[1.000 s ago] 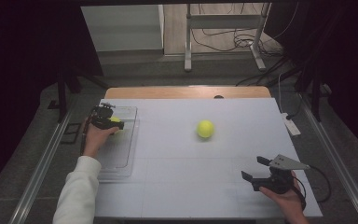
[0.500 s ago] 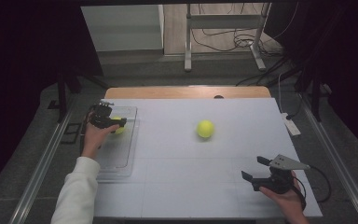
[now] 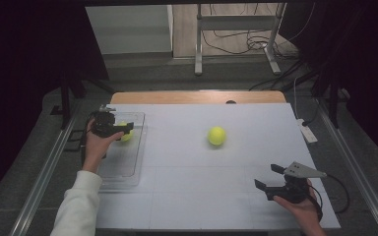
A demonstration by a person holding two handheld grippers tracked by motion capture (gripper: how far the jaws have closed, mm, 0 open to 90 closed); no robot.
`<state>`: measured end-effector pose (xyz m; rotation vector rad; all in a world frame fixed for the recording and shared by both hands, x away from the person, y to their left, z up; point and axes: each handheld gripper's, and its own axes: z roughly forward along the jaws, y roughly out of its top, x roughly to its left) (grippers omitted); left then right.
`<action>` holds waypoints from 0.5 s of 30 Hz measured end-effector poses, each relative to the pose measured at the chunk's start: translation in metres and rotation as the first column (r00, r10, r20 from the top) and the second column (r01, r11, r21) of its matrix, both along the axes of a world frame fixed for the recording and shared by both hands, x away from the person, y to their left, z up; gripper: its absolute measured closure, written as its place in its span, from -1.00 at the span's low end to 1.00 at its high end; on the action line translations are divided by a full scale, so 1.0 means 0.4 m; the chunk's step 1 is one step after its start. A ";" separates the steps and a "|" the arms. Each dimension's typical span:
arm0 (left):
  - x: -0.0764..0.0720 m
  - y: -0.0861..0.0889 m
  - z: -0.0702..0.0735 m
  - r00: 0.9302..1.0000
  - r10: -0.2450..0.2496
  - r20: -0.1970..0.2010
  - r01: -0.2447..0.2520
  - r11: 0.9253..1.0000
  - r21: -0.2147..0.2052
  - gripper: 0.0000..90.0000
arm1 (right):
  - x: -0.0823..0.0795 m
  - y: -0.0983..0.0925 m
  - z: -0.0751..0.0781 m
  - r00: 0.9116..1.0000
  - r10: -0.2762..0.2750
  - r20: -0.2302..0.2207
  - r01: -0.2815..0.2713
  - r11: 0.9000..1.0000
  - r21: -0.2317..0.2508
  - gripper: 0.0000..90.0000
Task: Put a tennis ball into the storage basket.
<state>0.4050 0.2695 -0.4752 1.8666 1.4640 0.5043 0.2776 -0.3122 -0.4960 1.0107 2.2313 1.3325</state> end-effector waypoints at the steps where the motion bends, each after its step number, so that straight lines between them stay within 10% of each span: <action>1: -0.003 -0.002 0.001 1.000 -0.004 0.003 0.004 1.000 -0.005 -0.59 | 0.001 0.000 0.000 1.000 -0.001 -0.001 0.001 1.000 -0.001 -0.72; 15: -0.069 -0.035 0.060 0.993 -0.076 0.086 0.080 0.995 -0.053 -0.59 | 0.002 -0.006 0.002 1.000 -0.008 0.000 0.008 1.000 0.012 -0.72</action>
